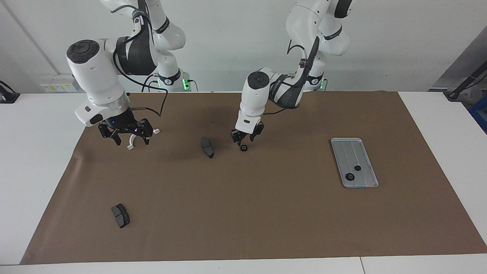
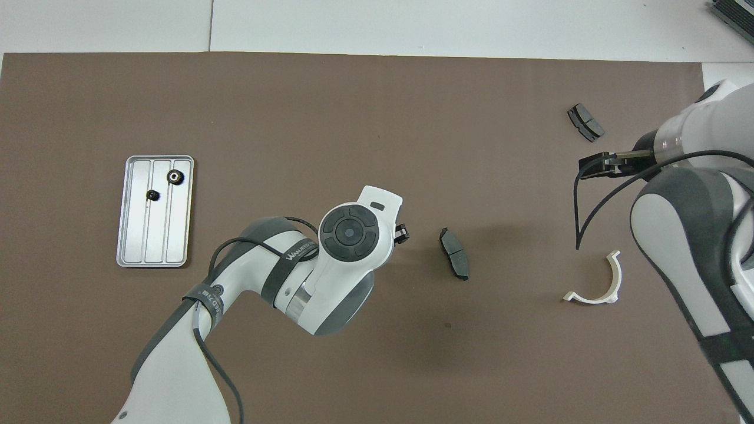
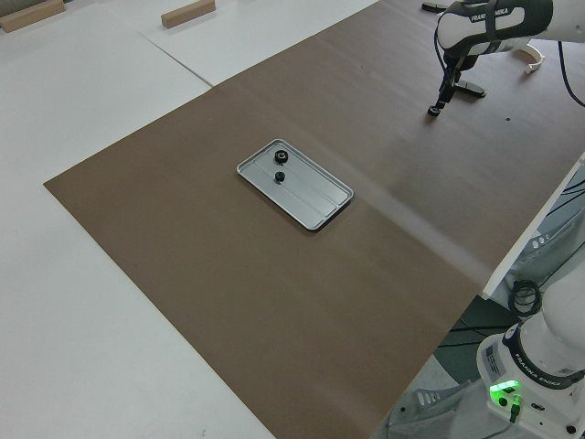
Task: Place bearing gear from tray to pile
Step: 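Release the bearing on the table while the right gripper approaches it, then grasp the bearing with the right gripper while the left gripper returns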
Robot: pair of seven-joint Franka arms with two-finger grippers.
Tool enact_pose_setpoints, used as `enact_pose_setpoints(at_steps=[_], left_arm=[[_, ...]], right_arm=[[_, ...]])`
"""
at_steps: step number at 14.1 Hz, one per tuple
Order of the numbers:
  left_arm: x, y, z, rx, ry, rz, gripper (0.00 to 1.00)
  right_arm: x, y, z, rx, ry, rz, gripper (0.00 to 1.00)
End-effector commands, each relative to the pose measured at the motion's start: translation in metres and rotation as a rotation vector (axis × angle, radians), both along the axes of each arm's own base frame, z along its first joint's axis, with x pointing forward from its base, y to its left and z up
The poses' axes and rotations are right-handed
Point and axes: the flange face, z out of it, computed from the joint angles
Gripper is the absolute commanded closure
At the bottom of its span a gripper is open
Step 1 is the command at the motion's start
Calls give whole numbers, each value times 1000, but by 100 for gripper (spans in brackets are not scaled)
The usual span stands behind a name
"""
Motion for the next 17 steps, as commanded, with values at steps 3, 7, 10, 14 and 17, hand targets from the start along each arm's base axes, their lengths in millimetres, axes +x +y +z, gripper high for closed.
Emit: enact_pose_setpoints(at_steps=[3,7,10,14,17], left_arm=[[67,66,16,28,19,-33,38],[120,169,19,27,5,-169,39],[142,230,18,25,-5,-240,40],[161,301,17,46,-22,-314,42],[169,347,16,52,-32,-318,42]], right_arm=[[-12,69,-13,42,13,-21,0],[-29,170,-44,62,-5,-77,0],[-40,231,-67,73,-23,-85,0],[-67,298,-103,83,-35,-103,0],[-87,315,-140,114,-67,-82,0]])
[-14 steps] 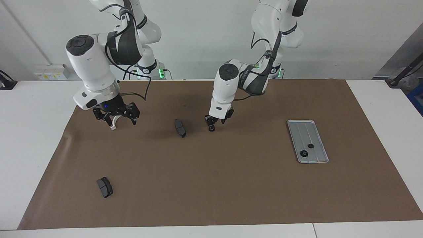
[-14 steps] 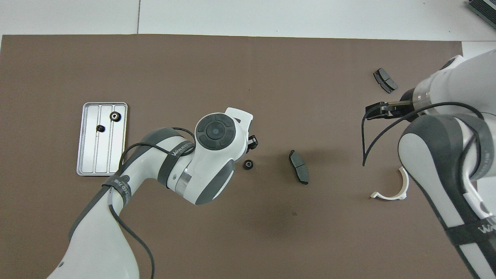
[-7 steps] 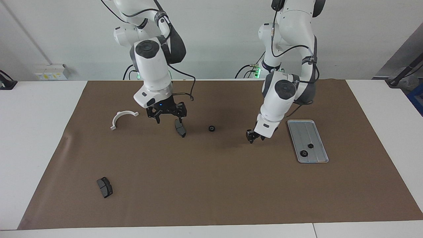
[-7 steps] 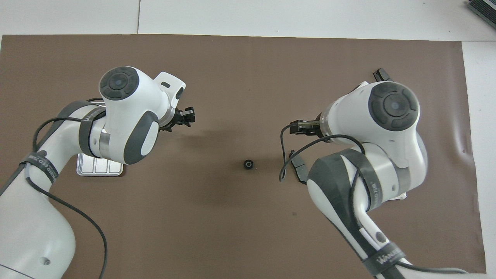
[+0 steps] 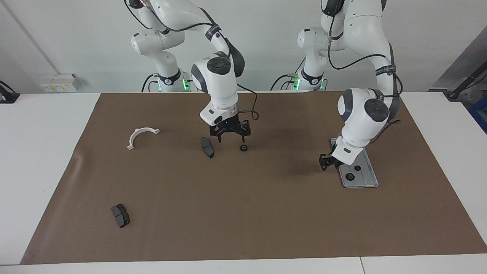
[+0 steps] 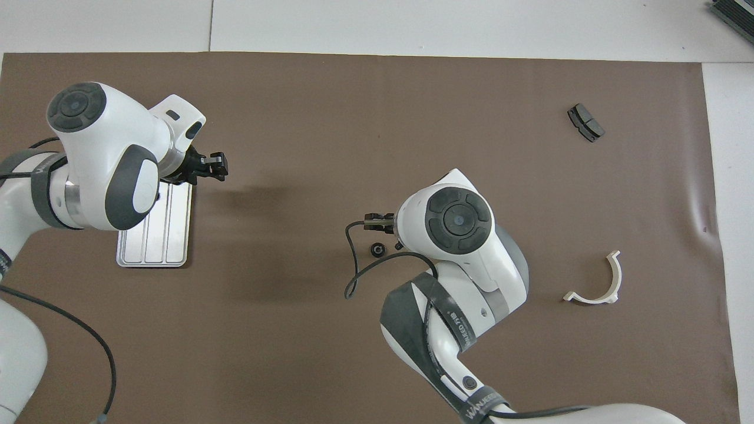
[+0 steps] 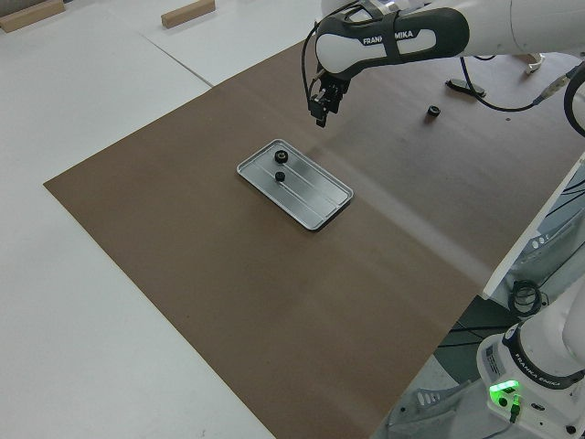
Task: Place bearing gear from tray to pile
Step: 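Grasp the bearing with the right gripper while the left gripper returns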
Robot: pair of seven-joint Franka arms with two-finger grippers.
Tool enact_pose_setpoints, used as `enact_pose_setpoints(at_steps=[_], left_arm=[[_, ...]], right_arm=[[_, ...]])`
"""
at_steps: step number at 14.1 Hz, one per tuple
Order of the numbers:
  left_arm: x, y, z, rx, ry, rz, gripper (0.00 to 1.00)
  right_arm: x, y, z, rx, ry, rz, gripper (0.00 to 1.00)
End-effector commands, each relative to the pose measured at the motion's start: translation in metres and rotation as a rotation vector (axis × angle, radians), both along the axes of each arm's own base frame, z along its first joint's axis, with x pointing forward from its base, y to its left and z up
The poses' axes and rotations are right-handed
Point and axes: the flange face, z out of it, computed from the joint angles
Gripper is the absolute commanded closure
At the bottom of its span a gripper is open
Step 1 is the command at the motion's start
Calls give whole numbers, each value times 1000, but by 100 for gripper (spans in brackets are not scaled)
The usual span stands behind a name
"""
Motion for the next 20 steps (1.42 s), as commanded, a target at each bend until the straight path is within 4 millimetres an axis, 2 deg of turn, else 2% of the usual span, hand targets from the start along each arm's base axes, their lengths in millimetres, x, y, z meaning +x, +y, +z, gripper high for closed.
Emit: enact_pose_setpoints(at_steps=[1,4,7,8,9,10,15,20], left_arm=[[8,33,0,12,-2,-21,43],[11,54,-2,19,-11,-20,44],[12,60,-4,51,-20,-31,44],[14,67,-3,50,-32,-20,46],[16,68,-6,49,-41,-18,48],[18,70,-10,46,-48,-10,51],[24,79,-24,37,-72,18,51],[26,78,-31,34,-83,55,51]], right_arm=[[-16,-1,-28,7,-32,10,0],[-33,21,-62,-9,-6,64,0],[-35,26,-82,-40,-3,93,0],[-43,35,-87,-50,-2,120,0],[-44,37,-89,-57,-3,127,0],[-44,40,-92,-60,-4,123,6],[-44,45,-91,-75,-35,153,16],[-42,49,-101,-88,-83,166,16]])
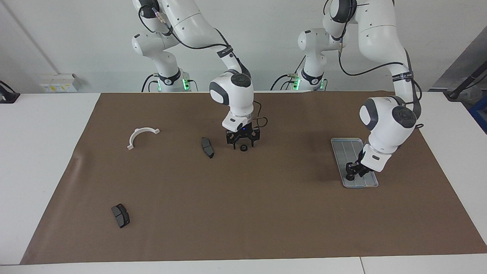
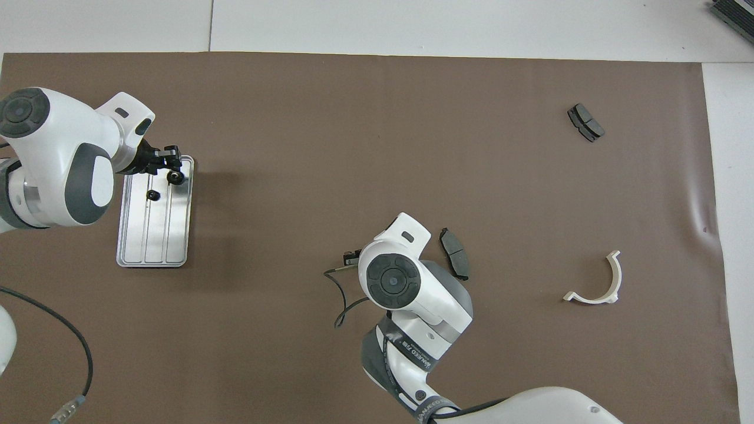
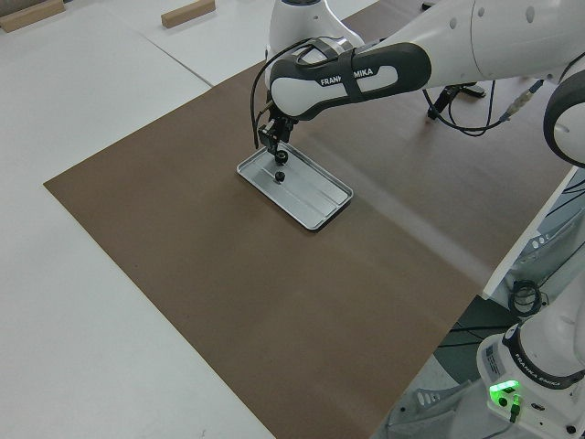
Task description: Place bearing gear from tray to pile
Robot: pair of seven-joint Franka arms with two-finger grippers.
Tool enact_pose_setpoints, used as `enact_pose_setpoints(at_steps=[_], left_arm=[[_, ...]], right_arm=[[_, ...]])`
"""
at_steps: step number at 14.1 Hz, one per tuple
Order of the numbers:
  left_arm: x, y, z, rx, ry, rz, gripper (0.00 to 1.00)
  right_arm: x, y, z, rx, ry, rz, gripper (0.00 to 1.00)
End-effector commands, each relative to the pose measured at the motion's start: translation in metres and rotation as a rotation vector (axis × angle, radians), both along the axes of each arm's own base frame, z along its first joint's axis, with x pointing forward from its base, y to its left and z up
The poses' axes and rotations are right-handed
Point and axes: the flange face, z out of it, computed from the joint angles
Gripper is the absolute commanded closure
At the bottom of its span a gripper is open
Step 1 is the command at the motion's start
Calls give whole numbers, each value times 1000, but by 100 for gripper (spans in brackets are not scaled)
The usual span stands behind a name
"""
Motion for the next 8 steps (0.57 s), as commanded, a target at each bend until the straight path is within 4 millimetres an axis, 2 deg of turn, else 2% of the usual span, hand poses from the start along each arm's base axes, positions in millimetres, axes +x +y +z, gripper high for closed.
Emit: enact_pose_setpoints(at_steps=[1,3,7,8], left_arm=[[6,3,-6,4,-17,17,51],[5,2,-11,4,-19,16,50],[1,3,-19,4,-20,30,50],[0,2,-22,3,-23,28,50]], right_arm=[[3,4,-2,5,-25,-9,18],[6,4,1,4,-26,-15,24],[7,2,1,-2,-20,-22,26],[7,2,1,-4,-17,-22,31]])
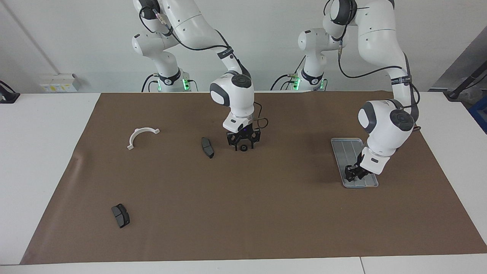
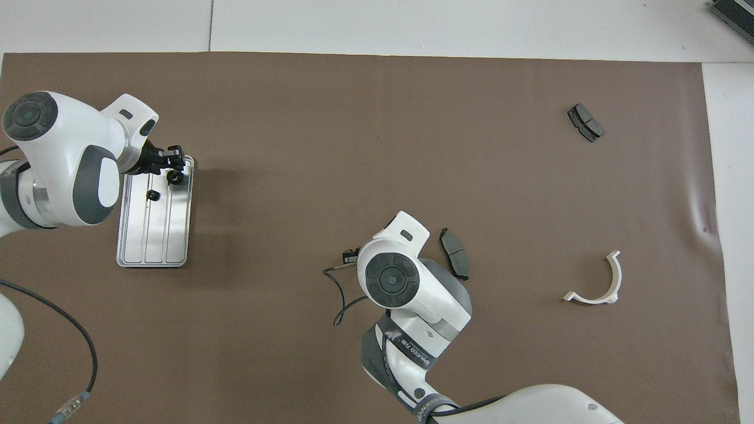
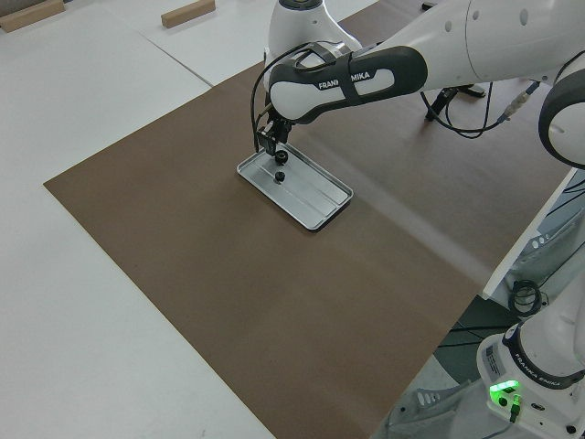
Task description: Place bearing gear from tray to pile
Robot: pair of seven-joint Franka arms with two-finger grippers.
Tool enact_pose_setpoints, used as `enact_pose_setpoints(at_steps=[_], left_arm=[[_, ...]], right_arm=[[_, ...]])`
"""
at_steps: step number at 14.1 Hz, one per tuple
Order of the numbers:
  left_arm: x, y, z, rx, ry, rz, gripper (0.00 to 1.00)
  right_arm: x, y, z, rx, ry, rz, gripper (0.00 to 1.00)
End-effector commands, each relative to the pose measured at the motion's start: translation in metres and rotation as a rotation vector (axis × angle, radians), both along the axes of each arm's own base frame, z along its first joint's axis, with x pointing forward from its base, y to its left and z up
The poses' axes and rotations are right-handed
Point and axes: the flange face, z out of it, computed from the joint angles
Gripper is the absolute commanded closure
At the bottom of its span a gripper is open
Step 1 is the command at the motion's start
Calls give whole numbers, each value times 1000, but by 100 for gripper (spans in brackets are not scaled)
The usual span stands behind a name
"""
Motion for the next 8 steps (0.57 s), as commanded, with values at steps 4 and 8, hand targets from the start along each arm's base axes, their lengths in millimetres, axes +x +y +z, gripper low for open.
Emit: enact_pose_setpoints(at_steps=[4,8], left_arm=[[-4,2,-10,7,-15,19,50],[-9,2,-17,7,-9,18,50]], right_arm=[[5,3,3,5,-14,-50,95],[13,3,14,-9,-7,-76,100]])
